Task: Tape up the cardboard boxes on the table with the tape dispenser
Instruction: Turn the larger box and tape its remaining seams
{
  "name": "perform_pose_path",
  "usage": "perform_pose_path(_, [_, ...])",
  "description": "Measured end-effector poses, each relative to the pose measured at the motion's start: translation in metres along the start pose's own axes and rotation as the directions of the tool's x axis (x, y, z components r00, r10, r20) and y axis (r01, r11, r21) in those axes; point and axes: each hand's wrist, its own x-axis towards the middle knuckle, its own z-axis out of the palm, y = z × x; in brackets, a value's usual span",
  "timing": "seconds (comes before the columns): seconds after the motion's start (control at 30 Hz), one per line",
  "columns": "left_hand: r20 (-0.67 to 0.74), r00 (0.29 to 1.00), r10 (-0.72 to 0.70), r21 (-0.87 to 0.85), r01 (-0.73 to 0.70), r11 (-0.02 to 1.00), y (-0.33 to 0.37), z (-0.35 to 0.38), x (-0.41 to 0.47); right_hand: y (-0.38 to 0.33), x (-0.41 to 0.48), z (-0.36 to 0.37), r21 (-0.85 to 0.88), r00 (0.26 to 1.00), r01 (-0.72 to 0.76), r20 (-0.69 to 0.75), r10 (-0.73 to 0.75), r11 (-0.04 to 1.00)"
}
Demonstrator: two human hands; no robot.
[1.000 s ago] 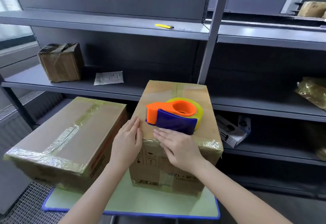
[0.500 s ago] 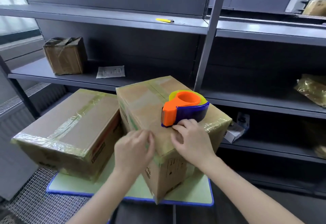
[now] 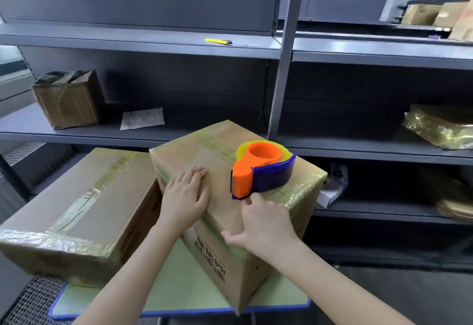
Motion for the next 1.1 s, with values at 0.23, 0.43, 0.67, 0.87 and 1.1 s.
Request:
perform_pose_path(0.23, [-0.014, 1.0, 0.003, 0.159, -0.001, 0.987, 0.061, -0.004, -0.046, 0.088, -0.022, -0.001, 0.197, 0.981, 0.094, 0.148, -0.124, 0.976])
perform_pose_path(0.43, [-0.011, 0.99, 0.141, 0.154, -0.138, 0.978, 0.083, -0.011, -0.056, 0.127, -0.041, 0.001, 0.266, 0.981, 0.07, 0.159, -0.115, 0.961])
perform_pose_path(0.67, [0.179, 0.984, -0.005, 0.158, -0.024, 0.987, 0.026, -0.035, -0.005, 0.063, -0.029, 0.018, 0.074, 0.984, -0.171, 0.064, 0.167, 0.982])
perform_pose_path(0.87, [0.267, 0.945, -0.186, 0.203, 0.134, 0.97, -0.009, -0.034, 0.016, 0.037, -0.025, 0.037, 0.095, 0.953, -0.291, -0.061, 0.298, 0.952])
perform_pose_path(1.1, [0.297, 0.916, -0.271, 0.244, 0.201, 0.949, 0.0, -0.033, 0.002, 0.055, -0.009, 0.056, 0.109, 0.958, -0.216, -0.168, 0.232, 0.97])
